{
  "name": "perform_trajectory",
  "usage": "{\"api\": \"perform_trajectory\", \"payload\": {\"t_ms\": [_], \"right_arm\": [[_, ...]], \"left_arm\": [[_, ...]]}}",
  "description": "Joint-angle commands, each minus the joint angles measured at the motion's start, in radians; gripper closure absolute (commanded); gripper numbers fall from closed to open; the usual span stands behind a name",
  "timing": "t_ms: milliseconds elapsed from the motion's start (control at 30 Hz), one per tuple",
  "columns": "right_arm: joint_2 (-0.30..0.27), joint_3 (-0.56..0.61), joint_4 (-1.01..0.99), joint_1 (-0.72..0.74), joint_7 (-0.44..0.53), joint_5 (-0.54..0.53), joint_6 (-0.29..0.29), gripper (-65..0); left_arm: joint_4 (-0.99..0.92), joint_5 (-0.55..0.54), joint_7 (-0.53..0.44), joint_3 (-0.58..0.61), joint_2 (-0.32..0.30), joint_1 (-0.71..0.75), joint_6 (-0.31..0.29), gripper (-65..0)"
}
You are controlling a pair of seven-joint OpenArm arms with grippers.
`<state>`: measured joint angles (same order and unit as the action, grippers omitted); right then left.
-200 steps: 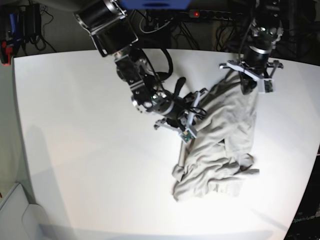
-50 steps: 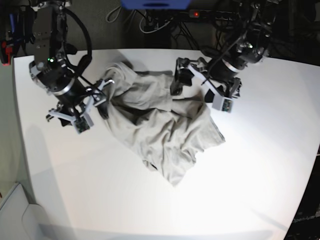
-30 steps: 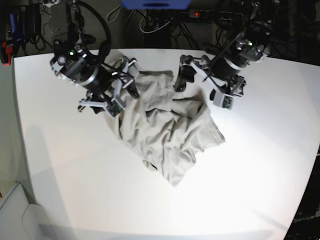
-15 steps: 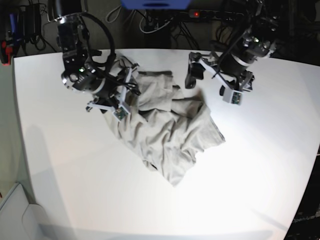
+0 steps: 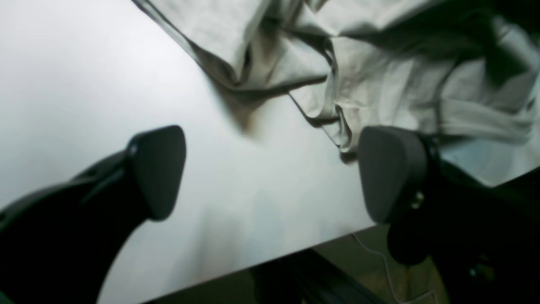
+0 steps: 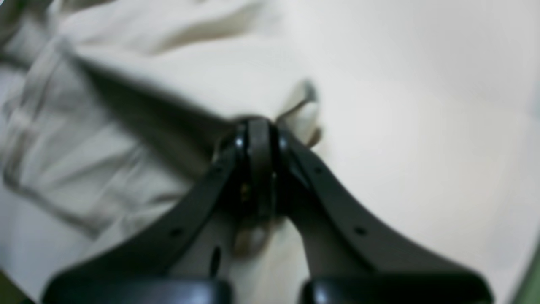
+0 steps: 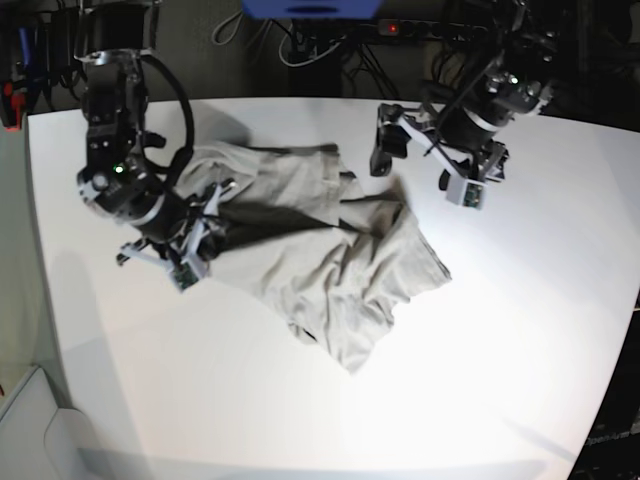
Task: Layout the t-shirt on the table in an organized manner, then fold the t-shirt properly
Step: 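Pull the grasped fabric outward with the right gripper, spreading the shirt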
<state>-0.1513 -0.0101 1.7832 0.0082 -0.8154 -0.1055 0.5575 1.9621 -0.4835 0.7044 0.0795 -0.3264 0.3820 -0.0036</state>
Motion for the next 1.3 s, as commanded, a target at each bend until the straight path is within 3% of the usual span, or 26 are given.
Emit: {"api": "perform_trajectory", "payload": {"t_ms": [0,300,467,767,1067,1267], "right_arm": [[-0.004,-0.027,0.05,0.029,0.035,-0.017,0.002,0.0],[-0.026,-0.172,0.166,0.118,0.034,-0.017,0.002,0.0],[-0.026,-0.219,0.175,0.215,-0.065,-0.018,0.002,0.0],[-0.011,-0.212,0.171,0.25,-0.092,-0.021,0.002,0.0],[-0.003,-0.212,0.178,0.428,-0.1,-0.021,0.003,0.0],[0.009,-0.213,0.209,0.616,-0.212,-0.023,0.005,0.0]], "left_arm": [[0.021,-0.007,-0.018,-0.01,-0.004,0.002,-0.002,-62.8],[0.023,-0.008,-0.018,-0.07,0.006,0.001,-0.002,-62.8],[0.023,-0.008,-0.019,-0.07,0.006,-0.021,-0.002,-62.8],[0.023,-0.008,-0.016,-0.066,0.091,-0.048,-0.002,-62.8],[0.023,-0.008,-0.01,-0.066,0.085,-0.05,-0.002,-62.8],[0.023,-0.008,-0.009,-0.068,0.083,-0.044,-0.002,-62.8]]}}
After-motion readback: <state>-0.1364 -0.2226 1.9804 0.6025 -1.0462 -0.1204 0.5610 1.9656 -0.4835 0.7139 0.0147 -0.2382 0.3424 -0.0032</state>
